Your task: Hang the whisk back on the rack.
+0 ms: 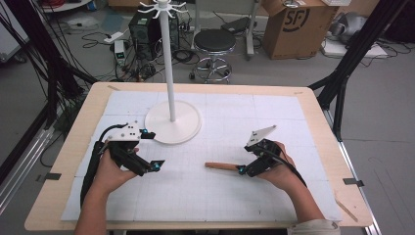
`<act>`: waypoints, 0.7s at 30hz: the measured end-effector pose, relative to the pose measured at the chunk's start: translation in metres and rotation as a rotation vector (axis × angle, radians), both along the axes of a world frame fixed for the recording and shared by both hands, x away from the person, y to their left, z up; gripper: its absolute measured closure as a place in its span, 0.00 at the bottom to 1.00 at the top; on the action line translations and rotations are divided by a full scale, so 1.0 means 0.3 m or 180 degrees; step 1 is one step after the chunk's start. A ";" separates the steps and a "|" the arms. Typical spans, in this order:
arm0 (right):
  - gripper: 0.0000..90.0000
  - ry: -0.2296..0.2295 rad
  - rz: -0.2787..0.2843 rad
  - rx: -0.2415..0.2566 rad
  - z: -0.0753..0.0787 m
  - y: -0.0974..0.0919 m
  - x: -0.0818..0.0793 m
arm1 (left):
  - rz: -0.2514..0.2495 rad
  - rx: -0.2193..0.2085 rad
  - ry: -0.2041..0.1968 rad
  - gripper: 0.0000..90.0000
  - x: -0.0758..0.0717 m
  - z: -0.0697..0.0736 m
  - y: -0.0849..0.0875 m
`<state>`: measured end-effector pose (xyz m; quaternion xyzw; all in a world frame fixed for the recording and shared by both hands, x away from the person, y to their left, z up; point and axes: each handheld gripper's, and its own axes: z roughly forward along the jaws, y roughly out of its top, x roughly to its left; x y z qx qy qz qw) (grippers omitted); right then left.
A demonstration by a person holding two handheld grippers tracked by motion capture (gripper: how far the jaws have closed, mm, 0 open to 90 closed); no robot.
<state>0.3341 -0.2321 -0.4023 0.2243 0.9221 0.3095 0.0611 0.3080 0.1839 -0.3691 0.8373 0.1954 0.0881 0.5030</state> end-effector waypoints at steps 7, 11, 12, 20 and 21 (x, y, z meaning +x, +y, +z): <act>0.36 0.0138 0.0142 -0.0366 -0.040 0.047 0.007 | -0.0018 0.0014 0.0004 0.02 0.000 -0.002 -0.002; 0.40 0.0229 0.0201 -0.0436 -0.044 0.054 0.012 | -0.0015 0.0016 0.0000 0.02 0.000 -0.001 -0.002; 0.44 0.0258 0.0198 -0.0485 -0.049 0.058 0.013 | -0.0008 0.0010 0.0003 0.02 0.000 -0.001 -0.002; 0.58 0.0380 0.0256 -0.0627 -0.057 0.070 0.018 | -0.0006 0.0006 0.0003 0.02 -0.001 -0.002 -0.003; 0.59 0.0395 0.0271 -0.0640 -0.059 0.072 0.018 | 0.0001 0.0005 0.0009 0.02 -0.002 -0.002 -0.005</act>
